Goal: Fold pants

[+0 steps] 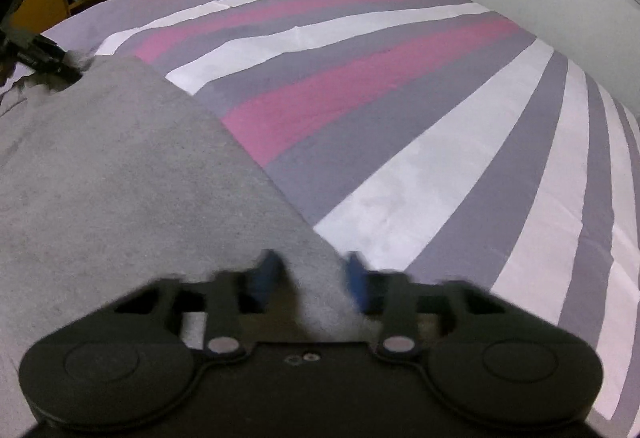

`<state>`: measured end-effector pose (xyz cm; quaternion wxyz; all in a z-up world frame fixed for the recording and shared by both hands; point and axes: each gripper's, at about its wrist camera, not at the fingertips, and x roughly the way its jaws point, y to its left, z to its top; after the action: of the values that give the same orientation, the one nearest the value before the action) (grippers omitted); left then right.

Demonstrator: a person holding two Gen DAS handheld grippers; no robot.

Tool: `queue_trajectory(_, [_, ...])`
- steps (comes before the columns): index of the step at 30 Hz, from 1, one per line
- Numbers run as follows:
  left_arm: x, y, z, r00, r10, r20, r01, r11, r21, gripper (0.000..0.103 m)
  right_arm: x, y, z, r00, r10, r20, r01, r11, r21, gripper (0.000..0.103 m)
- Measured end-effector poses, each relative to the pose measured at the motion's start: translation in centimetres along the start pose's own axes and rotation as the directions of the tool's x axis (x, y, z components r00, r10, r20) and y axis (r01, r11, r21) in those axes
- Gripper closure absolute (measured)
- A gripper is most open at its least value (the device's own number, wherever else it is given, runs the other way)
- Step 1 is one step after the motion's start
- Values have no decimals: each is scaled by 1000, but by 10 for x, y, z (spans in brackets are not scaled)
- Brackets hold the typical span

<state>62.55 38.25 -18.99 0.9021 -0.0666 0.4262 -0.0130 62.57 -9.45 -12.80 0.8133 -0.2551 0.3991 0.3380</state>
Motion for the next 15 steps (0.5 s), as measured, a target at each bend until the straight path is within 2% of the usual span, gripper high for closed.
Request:
queue_trajectory(3, [-33, -7, -14, 993, 5, 121, -7, 1000, 22, 85, -27, 8, -2, 996, -56, 67, 56, 998, 0, 97])
queue_trajectory(5, [-66, -6, -23, 974, -29, 225, 25, 999, 21, 87, -59, 15, -7, 987, -81, 140, 81, 997, 3, 97])
queue_trajectory(7, [-102, -4, -38, 952, -68, 298, 64, 998, 24, 91, -99, 35, -15, 970, -120, 210, 132, 990, -41, 97])
queue_trajectory(12, [-183, -12, -90, 909, -130, 396, 119, 992, 52, 91, -188, 101, -61, 938, -144, 315, 210, 960, -186, 97])
queue_trajectory(13, [-194, -16, -102, 904, -138, 406, 125, 990, 58, 91, -200, 115, -73, 935, -139, 327, 213, 956, -204, 97])
queue_trajectory(15, [-209, -25, -128, 908, -137, 396, 117, 990, 75, 91, -219, 145, -100, 931, -130, 341, 210, 955, -209, 97])
